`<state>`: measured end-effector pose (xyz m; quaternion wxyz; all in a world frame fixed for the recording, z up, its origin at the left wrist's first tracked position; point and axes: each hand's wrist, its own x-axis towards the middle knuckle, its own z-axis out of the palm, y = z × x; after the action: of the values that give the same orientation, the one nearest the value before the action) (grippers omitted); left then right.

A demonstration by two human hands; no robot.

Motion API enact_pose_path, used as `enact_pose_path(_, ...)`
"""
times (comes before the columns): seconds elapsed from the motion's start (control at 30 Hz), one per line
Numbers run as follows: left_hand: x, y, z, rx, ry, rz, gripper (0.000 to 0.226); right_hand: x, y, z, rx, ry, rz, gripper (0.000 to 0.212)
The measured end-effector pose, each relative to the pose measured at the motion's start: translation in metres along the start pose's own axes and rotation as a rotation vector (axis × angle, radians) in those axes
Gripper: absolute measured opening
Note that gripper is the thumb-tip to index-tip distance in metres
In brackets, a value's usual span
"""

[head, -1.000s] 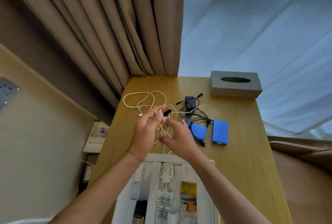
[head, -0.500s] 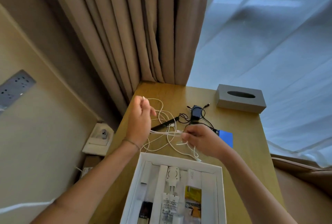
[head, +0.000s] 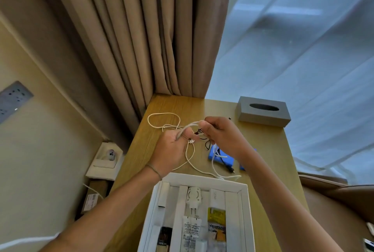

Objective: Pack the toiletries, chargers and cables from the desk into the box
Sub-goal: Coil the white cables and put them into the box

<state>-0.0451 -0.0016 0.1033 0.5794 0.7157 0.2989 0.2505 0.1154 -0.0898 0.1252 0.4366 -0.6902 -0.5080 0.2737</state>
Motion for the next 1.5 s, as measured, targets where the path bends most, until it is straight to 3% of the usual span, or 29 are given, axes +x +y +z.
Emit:
enact_pose_path(0.2, 0.001, 0.009, -0.004, -0.413, 0.159, -0.132, 0.048, -0.012, 0.009, 0.050, 0.182, -0.010, 0.178, 0.040)
enact_pose_path(0.3, 0.014, 0.015, -0.012, -0.669, 0.289, -0.247, 0.051, -0.022, 0.008, 0.079, 0.232, -0.101, 0.254, 0.039)
enact_pose_path(0.4, 0.025, 0.012, -0.020, -0.542, 0.412, -0.236, 0.045, -0.035, 0.007, 0.101, 0.128, -0.227, 0.248, 0.039)
enact_pose_path(0.5, 0.029, -0.003, -0.030, -0.073, 0.441, -0.007, 0.039, -0.045, 0.004, 0.103, -0.051, -0.304, 0.183, 0.037)
enact_pose_path(0.57, 0.023, -0.016, -0.036, 0.271, 0.350, 0.165, 0.037, -0.047, 0.001, 0.092, -0.148, -0.334, 0.139, 0.034)
enact_pose_path(0.63, 0.014, -0.027, -0.038, 0.425, 0.178, 0.224, 0.040, -0.045, -0.003, 0.074, -0.229, -0.366, 0.108, 0.030)
enact_pose_path(0.8, -0.007, -0.043, -0.033, 0.396, -0.371, 0.098, 0.079, -0.028, -0.011, 0.025, -0.304, -0.312, 0.046, 0.027)
enact_pose_path(0.87, -0.019, -0.042, -0.028, 0.419, -0.546, 0.106, 0.066, -0.021, -0.010, 0.015, -0.294, -0.271, 0.025, 0.031)
enact_pose_path(0.93, -0.026, -0.038, -0.022, 0.415, -0.571, 0.121, 0.039, -0.017, -0.009, 0.013, -0.246, -0.245, 0.019, 0.034)
enact_pose_path(1.0, -0.027, -0.030, -0.021, 0.181, -0.448, 0.078, 0.029, -0.015, -0.006, 0.018, -0.144, -0.187, 0.020, 0.035)
enact_pose_path(1.13, -0.020, -0.016, -0.025, -0.136, -0.030, -0.050, 0.040, -0.013, 0.005, 0.038, -0.016, -0.032, 0.128, 0.040)
enact_pose_path(1.23, -0.015, -0.010, -0.026, -0.175, 0.092, -0.140, 0.047, -0.018, 0.007, 0.066, 0.002, -0.033, 0.219, 0.040)
enact_pose_path(1.37, 0.004, -0.006, -0.027, -0.593, 0.219, -0.369, 0.053, -0.031, 0.000, 0.110, -0.156, -0.105, 0.180, 0.035)
enact_pose_path(1.43, 0.009, -0.007, -0.026, -0.567, 0.329, -0.406, 0.050, -0.039, -0.004, 0.125, -0.272, -0.132, 0.118, 0.032)
enact_pose_path(1.5, 0.010, -0.012, -0.028, -0.357, 0.416, -0.311, 0.049, -0.045, -0.009, 0.130, -0.345, -0.184, 0.101, 0.030)
